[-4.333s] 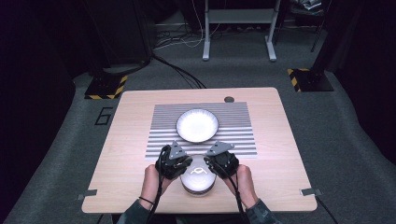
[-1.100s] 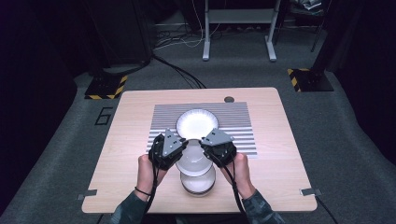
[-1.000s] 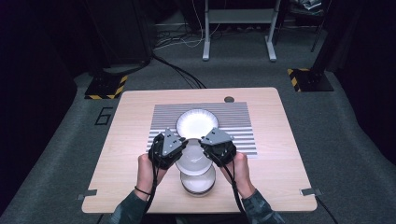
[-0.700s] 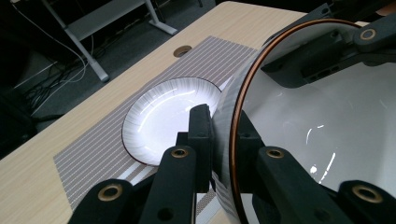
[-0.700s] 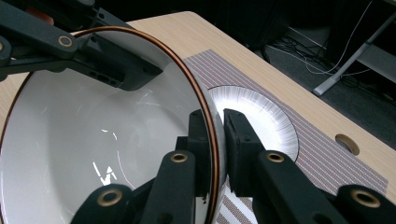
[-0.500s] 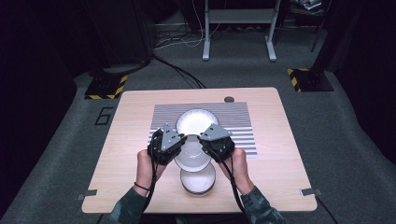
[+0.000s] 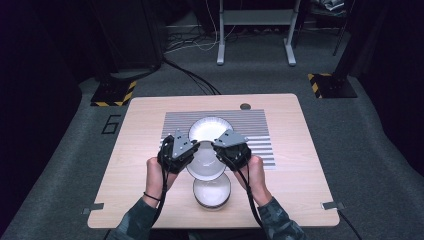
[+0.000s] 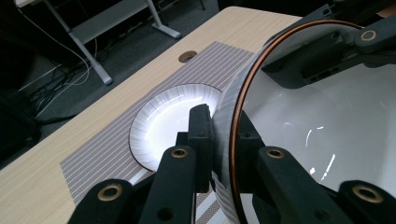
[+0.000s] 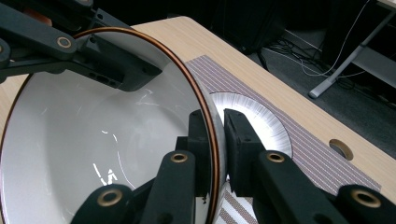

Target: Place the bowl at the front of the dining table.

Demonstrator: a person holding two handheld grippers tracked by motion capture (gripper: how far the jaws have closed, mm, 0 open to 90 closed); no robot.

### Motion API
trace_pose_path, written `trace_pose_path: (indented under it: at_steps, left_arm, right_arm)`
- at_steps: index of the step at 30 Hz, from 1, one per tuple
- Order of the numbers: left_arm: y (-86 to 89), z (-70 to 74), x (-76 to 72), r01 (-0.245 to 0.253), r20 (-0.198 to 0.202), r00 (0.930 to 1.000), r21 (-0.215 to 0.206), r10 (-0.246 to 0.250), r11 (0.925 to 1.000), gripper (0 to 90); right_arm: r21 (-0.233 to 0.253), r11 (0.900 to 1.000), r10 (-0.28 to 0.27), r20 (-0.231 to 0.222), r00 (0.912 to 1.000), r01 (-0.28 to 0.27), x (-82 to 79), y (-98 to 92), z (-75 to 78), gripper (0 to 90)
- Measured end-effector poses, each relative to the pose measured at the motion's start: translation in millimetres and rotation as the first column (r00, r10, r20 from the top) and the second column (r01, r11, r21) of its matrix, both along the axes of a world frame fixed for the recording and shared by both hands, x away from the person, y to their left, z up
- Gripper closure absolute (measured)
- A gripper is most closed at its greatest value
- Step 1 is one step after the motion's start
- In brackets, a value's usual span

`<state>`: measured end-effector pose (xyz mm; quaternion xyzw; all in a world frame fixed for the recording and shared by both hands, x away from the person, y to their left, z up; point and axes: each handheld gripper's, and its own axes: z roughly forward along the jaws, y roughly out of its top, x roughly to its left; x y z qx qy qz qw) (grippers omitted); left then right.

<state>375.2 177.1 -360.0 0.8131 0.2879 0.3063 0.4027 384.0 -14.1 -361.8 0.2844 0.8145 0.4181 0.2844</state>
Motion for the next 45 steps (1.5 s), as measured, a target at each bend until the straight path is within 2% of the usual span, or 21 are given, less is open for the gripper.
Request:
trace_pose_path:
  at_steps: [13, 23, 36, 45]
  left_arm:
    - [-2.8, 3.9, 13.3, 0.006, 0.0, 1.0, 0.0, -0.006, 1.0, 82.0]
    - [-3.3, 6.7, 30.7, 0.011, -0.005, 0.9999, 0.002, -0.011, 0.9999, 82.0]
    - [-6.0, 1.0, 51.1, 0.01, -0.019, 0.9998, 0.015, -0.01, 0.9998, 82.0]
    - [-8.9, -2.3, 61.2, 0.012, -0.025, 0.9996, 0.027, -0.012, 0.9996, 81.9]
  right_arm:
    - [0.005, 1.0, -0.013, 0.002, 0.9999, 0.013, 10.8, -2.2, 3.0, 81.9]
    - [0.007, 1.0, -0.03, -0.003, 0.9996, 0.03, 25.8, -2.3, 6.0, 81.8]
    - [0.006, 0.999, -0.048, -0.026, 0.9985, 0.048, 46.6, -2.7, -0.6, 81.6]
    - [0.01, 0.998, -0.057, -0.039, 0.9976, 0.058, 54.6, -4.5, -4.0, 81.5]
